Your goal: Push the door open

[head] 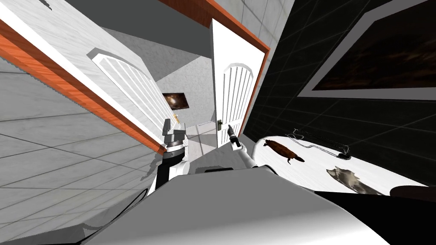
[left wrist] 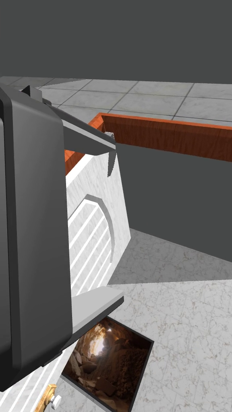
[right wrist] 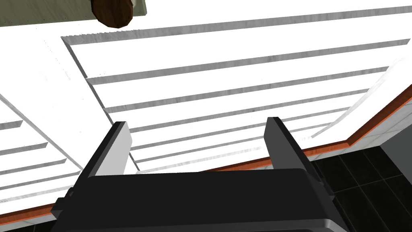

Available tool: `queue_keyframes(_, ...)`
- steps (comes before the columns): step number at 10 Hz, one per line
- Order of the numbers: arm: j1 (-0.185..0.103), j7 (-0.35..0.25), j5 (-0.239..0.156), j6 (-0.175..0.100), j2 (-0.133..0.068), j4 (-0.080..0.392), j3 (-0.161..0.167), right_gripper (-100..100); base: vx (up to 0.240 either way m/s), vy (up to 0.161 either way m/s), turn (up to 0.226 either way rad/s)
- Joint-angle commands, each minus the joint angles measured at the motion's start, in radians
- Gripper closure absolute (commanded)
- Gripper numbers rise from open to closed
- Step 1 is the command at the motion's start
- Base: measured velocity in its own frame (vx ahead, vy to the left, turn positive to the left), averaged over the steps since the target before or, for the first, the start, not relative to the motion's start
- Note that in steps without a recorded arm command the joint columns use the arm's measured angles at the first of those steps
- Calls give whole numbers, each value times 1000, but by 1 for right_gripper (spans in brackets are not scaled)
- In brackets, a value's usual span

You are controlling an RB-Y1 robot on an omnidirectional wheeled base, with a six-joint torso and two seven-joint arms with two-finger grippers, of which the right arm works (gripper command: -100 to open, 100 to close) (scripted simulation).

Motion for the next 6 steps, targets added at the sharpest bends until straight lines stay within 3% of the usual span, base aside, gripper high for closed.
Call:
queue_keyframes(1, -18, 1, 1, -6, 3, 39, 0, -100, 13, -87, 69)
queue_keyframes(6, -96, 1, 5, -10, 13, 171, 7, -100, 17, -75, 117)
